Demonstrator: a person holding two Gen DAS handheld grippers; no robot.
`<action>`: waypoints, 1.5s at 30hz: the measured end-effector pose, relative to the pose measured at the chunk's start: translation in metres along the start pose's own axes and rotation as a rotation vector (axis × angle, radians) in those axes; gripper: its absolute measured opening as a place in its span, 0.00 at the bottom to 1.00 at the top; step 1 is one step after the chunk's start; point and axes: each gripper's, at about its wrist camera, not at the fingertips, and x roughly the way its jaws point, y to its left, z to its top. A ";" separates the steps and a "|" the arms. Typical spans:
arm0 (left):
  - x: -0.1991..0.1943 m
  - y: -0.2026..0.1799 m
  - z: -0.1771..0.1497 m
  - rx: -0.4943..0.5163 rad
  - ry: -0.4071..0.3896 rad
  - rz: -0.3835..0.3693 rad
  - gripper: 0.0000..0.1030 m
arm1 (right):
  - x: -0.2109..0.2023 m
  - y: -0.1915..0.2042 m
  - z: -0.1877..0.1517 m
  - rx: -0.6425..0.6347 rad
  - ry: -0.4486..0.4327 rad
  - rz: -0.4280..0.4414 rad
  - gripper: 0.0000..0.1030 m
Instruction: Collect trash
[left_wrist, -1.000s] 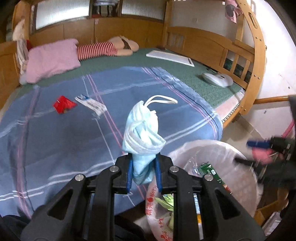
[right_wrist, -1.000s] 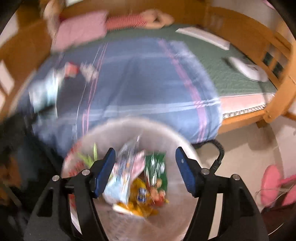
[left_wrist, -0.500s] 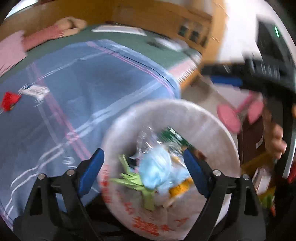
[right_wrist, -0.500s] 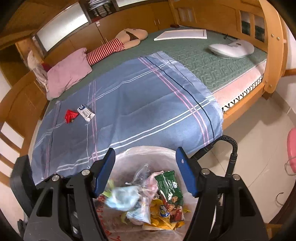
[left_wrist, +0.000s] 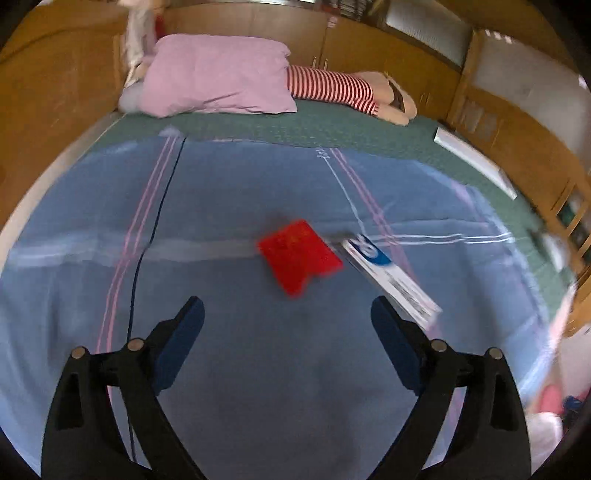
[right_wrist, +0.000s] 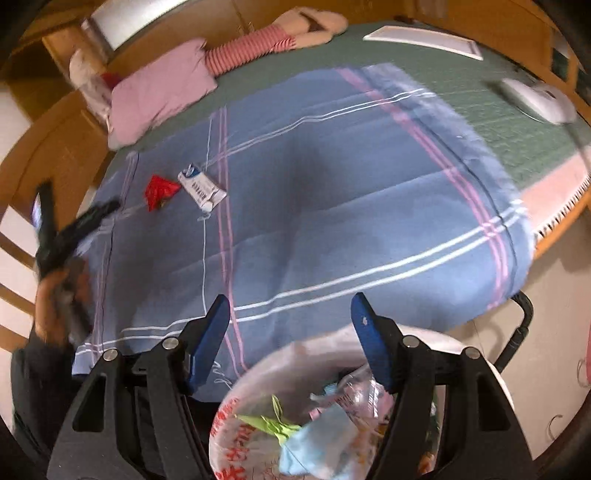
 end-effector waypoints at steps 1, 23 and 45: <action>0.014 -0.002 0.006 0.020 0.003 0.014 0.90 | 0.006 0.004 0.004 -0.012 0.009 -0.006 0.65; 0.047 0.063 -0.005 -0.278 0.230 -0.384 0.27 | 0.193 0.155 0.115 -0.419 -0.013 -0.094 0.73; -0.040 0.033 -0.037 0.018 -0.018 -0.010 0.73 | 0.152 0.133 0.064 -0.320 0.096 -0.091 0.43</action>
